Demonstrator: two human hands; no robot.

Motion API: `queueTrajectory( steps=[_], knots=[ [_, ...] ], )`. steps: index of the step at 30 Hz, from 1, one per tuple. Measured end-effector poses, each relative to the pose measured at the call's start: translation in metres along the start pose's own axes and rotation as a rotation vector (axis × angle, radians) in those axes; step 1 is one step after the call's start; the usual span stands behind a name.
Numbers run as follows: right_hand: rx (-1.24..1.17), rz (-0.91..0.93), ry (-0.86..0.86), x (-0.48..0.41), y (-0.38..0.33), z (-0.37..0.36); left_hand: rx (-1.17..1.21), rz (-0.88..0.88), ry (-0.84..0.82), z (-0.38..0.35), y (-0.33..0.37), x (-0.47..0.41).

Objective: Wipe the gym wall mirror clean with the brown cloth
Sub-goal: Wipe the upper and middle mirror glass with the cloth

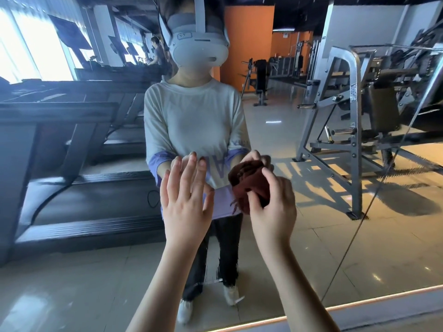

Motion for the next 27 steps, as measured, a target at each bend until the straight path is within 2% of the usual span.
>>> queueTrajectory(
  steps=[5, 11, 16, 22, 24, 27],
  knots=[
    [-0.056, -0.099, 0.235, -0.042, 0.008, 0.009, -0.006, -0.003, -0.001, 0.001, -0.001, -0.001],
    [0.008, 0.175, 0.099, -0.045, -0.003, 0.001, -0.002, 0.006, 0.004, 0.001, 0.001, -0.002],
    [0.015, 0.049, 0.221, -0.071, 0.009, 0.013, 0.009, 0.041, 0.008, 0.006, 0.005, -0.007],
    [0.044, 0.307, 0.082, -0.074, 0.000, 0.006, 0.058, -0.007, 0.016, 0.005, 0.027, -0.025],
    [0.066, 0.256, 0.134, -0.089, 0.012, 0.014, 0.025, -0.001, 0.051, -0.002, 0.028, -0.025],
    [0.058, 0.058, 0.241, -0.089, 0.024, 0.020, -0.007, -0.009, 0.087, -0.008, 0.027, -0.021]
  ],
)
Point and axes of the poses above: each hand's wrist, its own x-axis away from the middle knuckle, its own z-axis out of the back of the hand, y = z × x, the point moved 1 cm from there along -x, towards the middle knuckle, and after that the axes turned 14 degrees about z, right-handed, at the moved point
